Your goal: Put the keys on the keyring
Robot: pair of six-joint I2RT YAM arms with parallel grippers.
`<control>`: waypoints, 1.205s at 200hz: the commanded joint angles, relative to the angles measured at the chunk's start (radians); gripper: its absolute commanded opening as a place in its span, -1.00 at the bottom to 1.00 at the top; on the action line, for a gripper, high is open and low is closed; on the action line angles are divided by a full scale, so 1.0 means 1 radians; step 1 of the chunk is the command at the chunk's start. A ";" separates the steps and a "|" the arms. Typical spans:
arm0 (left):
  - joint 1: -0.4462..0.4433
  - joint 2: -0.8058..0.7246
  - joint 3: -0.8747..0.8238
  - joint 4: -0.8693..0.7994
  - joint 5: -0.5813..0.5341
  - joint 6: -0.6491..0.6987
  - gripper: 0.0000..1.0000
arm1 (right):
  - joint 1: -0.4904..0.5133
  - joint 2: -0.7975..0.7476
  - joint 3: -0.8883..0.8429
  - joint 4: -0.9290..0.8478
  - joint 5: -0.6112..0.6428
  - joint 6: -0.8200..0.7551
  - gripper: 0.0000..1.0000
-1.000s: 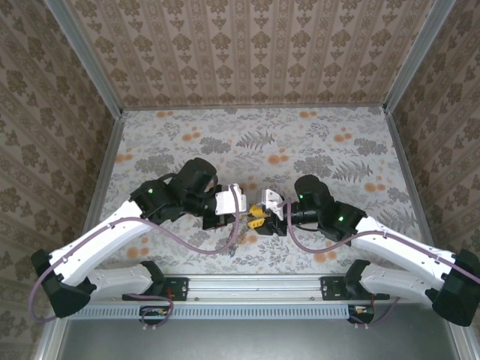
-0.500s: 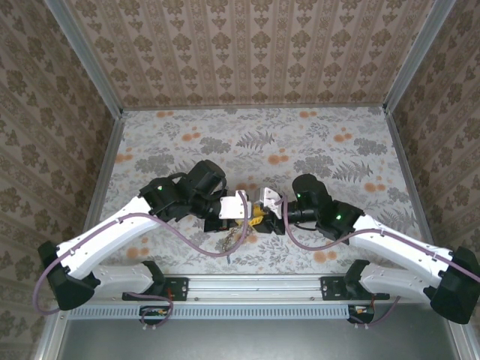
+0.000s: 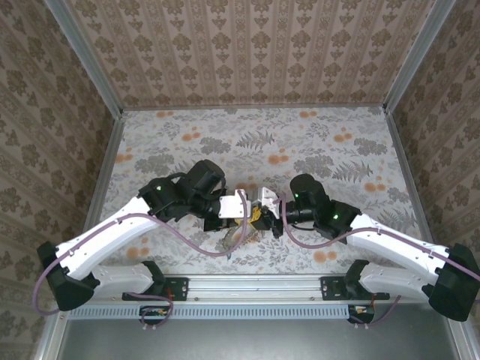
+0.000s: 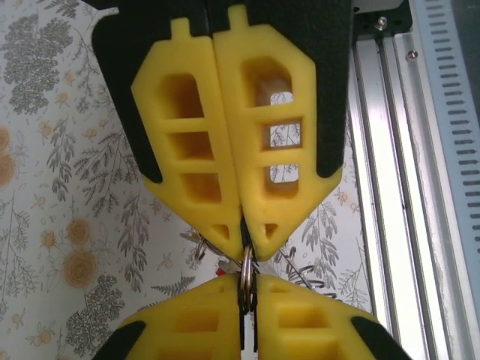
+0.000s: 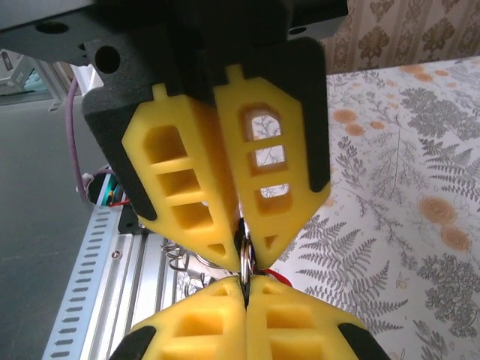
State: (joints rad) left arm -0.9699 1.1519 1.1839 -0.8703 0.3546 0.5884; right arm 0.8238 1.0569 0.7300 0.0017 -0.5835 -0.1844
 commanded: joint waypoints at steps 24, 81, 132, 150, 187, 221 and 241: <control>0.054 -0.144 -0.112 0.189 0.093 -0.082 -0.49 | 0.008 -0.059 -0.090 0.264 -0.021 0.077 -1.00; 0.109 -0.250 -0.218 0.302 0.181 -0.135 -0.39 | 0.009 -0.102 -0.153 0.414 -0.033 0.105 -1.00; 0.112 -0.236 -0.251 0.385 0.256 -0.159 -0.36 | 0.008 -0.115 -0.193 0.526 -0.014 0.150 -1.00; 0.111 -0.230 -0.255 0.408 0.276 -0.165 -0.46 | 0.010 -0.112 -0.208 0.574 -0.002 0.166 -1.00; 0.111 -0.230 -0.272 0.445 0.315 -0.181 -0.72 | 0.021 -0.079 -0.243 0.724 0.030 0.208 -1.00; 0.112 -0.237 -0.280 0.432 0.301 -0.185 -0.91 | 0.033 -0.057 -0.251 0.771 0.049 0.215 -1.00; 0.111 -0.248 -0.261 0.378 0.256 -0.157 -1.00 | 0.033 -0.080 -0.234 0.639 0.043 0.147 -1.00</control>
State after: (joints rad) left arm -0.8509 0.9207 0.9138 -0.4732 0.6132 0.4114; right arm 0.8406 0.9970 0.4656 0.6300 -0.5514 0.0040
